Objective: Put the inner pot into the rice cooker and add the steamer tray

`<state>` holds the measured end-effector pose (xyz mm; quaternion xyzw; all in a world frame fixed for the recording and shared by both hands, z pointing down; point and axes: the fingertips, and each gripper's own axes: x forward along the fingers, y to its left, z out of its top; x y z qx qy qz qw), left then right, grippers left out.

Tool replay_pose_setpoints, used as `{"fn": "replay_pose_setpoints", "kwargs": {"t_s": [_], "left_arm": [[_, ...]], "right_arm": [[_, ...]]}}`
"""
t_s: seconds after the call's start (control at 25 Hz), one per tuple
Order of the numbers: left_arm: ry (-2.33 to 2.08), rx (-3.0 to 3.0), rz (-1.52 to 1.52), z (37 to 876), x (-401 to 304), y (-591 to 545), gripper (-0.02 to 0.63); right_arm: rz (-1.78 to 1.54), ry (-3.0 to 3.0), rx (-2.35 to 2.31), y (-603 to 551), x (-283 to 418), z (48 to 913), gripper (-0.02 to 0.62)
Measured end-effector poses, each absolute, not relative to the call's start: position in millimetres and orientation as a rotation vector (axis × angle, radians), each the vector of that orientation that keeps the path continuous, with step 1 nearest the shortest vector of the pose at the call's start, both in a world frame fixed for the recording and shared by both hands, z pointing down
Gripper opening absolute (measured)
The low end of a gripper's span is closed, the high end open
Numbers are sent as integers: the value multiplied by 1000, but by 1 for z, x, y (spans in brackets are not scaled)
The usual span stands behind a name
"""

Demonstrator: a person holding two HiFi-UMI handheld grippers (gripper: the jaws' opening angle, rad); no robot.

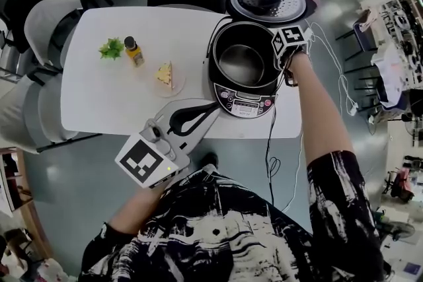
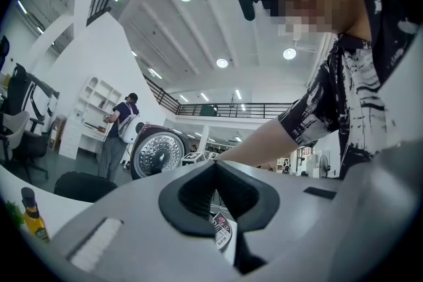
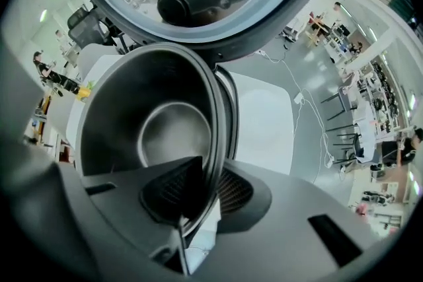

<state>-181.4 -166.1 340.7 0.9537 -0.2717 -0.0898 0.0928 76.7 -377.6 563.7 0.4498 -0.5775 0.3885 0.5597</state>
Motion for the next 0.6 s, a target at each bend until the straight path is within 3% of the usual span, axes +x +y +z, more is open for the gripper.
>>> {"fn": "replay_pose_setpoints", "kwargs": {"t_s": [0.44, 0.6], "left_arm": [[-777, 2841, -282, 340, -177, -169, 5], [-769, 2848, -280, 338, -175, -167, 5]], "right_arm": [[1020, -1409, 1109, -380, 79, 554, 63], [1075, -1436, 1212, -382, 98, 549, 21]]}}
